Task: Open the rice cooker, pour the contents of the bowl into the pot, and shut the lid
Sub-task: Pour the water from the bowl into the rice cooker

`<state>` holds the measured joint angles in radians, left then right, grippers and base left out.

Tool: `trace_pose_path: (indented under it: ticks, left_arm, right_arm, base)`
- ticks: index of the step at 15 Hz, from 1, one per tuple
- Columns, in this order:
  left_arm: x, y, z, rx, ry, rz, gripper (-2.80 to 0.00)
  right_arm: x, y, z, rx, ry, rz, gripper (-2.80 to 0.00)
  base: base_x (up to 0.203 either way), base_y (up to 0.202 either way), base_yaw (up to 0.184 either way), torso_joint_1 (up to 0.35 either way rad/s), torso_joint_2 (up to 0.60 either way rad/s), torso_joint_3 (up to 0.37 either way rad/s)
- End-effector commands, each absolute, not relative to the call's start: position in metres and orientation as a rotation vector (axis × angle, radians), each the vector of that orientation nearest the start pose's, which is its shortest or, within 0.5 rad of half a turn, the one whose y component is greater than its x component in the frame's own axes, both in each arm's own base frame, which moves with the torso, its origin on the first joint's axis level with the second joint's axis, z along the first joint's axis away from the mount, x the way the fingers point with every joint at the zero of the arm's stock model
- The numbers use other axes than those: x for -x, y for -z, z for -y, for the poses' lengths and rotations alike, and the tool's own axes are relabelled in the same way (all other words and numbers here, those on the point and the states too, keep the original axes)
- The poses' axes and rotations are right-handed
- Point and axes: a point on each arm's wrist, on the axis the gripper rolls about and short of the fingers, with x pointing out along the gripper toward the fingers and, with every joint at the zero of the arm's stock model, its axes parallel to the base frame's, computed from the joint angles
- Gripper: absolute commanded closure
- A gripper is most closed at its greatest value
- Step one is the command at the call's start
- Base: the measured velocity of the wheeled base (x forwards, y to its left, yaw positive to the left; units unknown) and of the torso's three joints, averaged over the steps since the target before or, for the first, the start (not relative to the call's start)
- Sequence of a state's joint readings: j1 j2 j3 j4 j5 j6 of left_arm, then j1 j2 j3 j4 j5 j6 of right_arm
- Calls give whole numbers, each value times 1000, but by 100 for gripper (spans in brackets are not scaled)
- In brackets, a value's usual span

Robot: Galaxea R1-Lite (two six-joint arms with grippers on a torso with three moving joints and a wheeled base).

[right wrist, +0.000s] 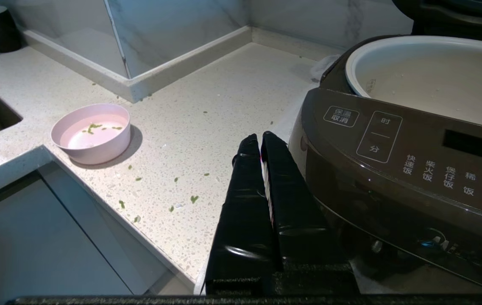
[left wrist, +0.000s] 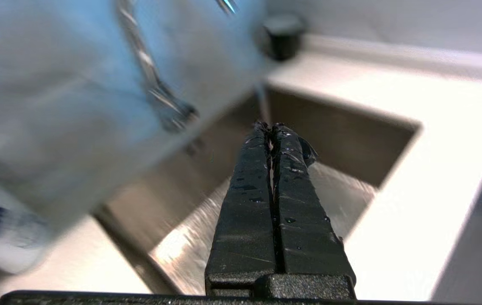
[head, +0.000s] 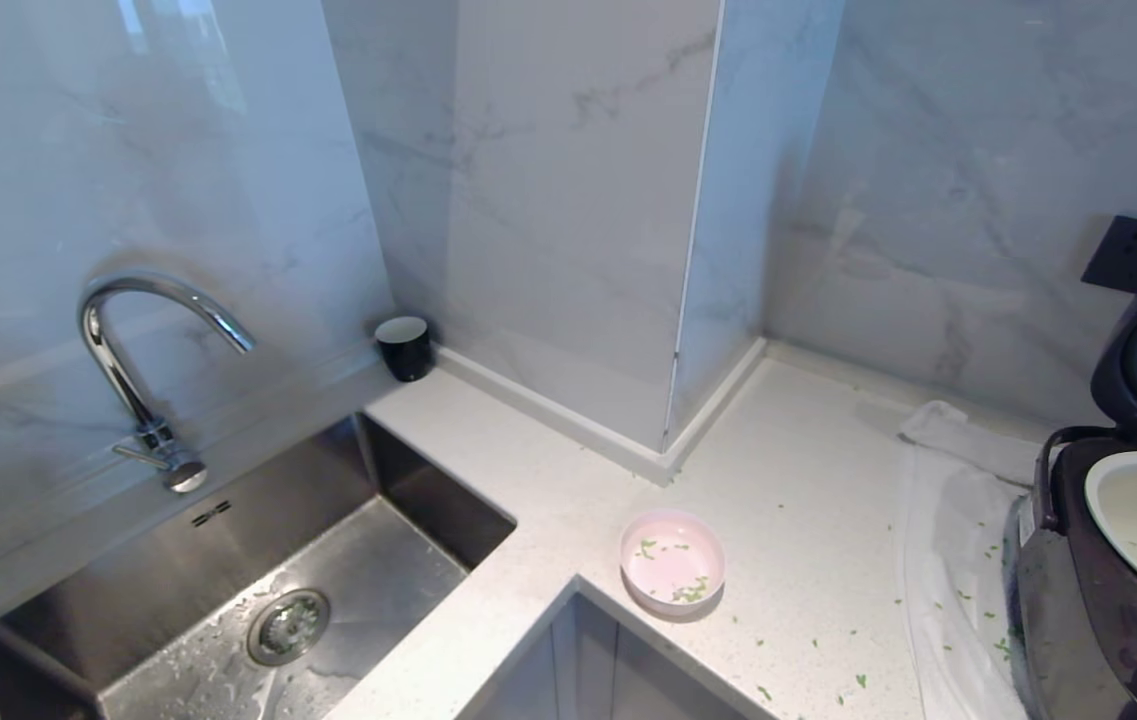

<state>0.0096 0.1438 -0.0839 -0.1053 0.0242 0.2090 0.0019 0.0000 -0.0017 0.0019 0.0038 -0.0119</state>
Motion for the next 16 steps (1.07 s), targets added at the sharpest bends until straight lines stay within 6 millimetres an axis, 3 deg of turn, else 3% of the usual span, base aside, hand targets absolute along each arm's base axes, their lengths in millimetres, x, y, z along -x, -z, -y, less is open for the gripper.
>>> trace_pose_path:
  ticks: [1,4,16]
  left_arm:
    - [20,-91,0,-206,-11,34,0]
    - [23,-74,1,-165,31,-7,0]
    - [23,-74,0,-43,-3,-12,0]
  right_arm:
    - [23,-76,0,13,-7,0,0]
    - [23,-76,0,13,-8,0,0]
    - [23,-76,0,14,-8,2,0]
  base:
    - [0,0,0,0,0,0]
    - [0,0,0,0,0,0]
    - [0,0,0,0,0,0]
